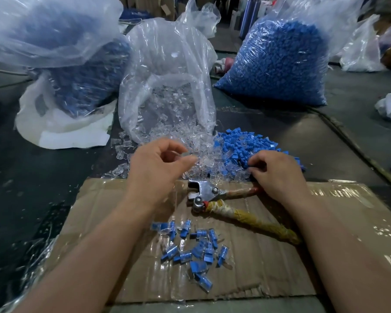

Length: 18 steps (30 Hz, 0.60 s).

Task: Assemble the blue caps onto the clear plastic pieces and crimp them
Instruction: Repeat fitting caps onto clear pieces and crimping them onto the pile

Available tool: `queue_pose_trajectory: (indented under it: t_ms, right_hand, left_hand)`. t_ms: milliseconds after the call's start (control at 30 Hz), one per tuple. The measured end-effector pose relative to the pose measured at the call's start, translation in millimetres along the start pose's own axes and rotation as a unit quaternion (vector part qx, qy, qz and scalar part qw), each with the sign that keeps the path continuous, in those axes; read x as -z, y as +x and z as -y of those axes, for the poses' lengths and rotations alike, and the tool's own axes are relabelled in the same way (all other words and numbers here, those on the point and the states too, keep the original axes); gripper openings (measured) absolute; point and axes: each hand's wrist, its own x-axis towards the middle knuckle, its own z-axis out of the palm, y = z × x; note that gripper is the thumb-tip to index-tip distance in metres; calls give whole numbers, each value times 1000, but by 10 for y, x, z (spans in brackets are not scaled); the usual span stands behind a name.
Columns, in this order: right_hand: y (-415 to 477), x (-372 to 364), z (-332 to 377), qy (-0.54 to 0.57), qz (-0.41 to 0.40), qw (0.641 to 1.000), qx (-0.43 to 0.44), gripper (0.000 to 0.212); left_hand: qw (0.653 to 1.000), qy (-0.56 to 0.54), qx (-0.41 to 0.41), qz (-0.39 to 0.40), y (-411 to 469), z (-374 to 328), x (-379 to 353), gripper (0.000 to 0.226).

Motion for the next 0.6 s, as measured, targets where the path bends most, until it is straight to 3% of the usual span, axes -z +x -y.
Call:
queue_pose_trajectory:
  t_ms: [167, 300, 533, 600]
  right_hand:
    - [-12, -8, 3, 5, 6, 1000, 11, 6]
    - [-2, -33, -10, -9, 2, 1000, 14, 18]
    - [-19, -4, -16, 16, -26, 999, 34, 22]
    - [-59, 63, 54, 84, -57, 994, 32, 19]
  left_hand:
    - [1000, -27, 4, -15, -33, 121, -79, 11]
    - [994, -104, 2, -20, -72, 90, -52, 9]
    - [993, -108, 32, 41, -76, -66, 13, 7]
    - [994, -83, 30, 70, -91, -84, 8, 23]
